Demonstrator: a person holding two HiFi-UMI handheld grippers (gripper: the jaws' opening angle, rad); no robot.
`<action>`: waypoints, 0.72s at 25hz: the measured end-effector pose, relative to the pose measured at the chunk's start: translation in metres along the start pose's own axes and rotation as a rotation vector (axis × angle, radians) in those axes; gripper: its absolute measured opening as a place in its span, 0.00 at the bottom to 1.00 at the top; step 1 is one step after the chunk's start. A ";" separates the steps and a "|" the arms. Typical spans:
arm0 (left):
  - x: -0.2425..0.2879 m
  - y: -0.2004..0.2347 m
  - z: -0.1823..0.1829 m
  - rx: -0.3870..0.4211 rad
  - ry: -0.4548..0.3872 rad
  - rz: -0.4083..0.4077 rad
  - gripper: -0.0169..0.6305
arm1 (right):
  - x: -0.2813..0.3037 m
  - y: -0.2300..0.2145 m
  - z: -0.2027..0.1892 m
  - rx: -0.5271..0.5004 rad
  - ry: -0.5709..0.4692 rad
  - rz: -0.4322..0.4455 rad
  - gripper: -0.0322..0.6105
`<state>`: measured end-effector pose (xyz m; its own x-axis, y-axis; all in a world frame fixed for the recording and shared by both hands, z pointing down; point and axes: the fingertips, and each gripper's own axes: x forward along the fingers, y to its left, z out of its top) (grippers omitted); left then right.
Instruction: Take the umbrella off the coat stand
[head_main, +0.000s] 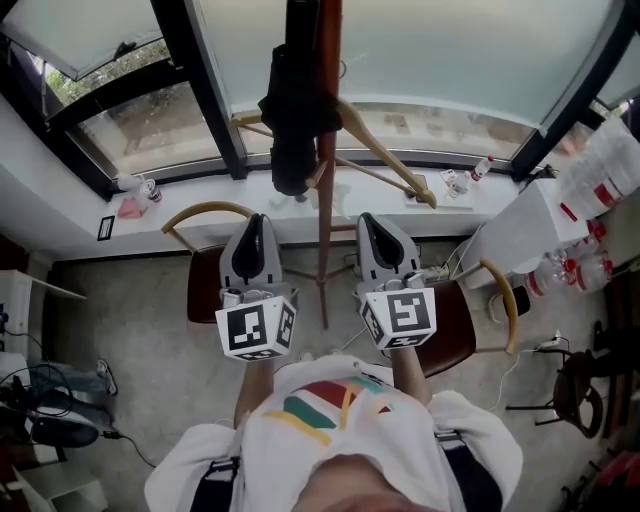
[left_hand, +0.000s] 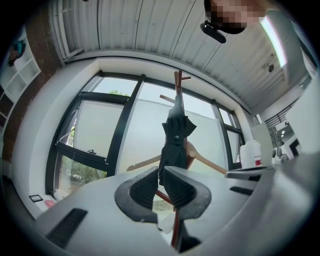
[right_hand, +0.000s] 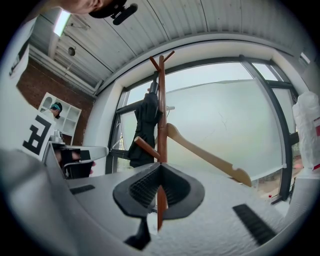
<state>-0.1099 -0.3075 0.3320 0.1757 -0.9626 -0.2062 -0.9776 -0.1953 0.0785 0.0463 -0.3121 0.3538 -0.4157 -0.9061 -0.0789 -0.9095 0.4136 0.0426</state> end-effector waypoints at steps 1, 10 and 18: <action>-0.001 0.002 0.003 -0.011 -0.006 0.009 0.05 | 0.000 0.000 0.001 0.005 -0.004 0.003 0.05; 0.013 0.008 0.034 -0.026 -0.053 -0.027 0.21 | -0.005 0.004 0.009 0.009 -0.025 0.024 0.05; 0.047 -0.018 0.086 -0.039 -0.122 -0.199 0.46 | -0.009 0.001 0.008 0.028 -0.027 0.026 0.05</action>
<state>-0.0942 -0.3333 0.2367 0.3467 -0.8750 -0.3379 -0.9195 -0.3882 0.0616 0.0497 -0.3026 0.3464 -0.4392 -0.8922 -0.1054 -0.8978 0.4400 0.0168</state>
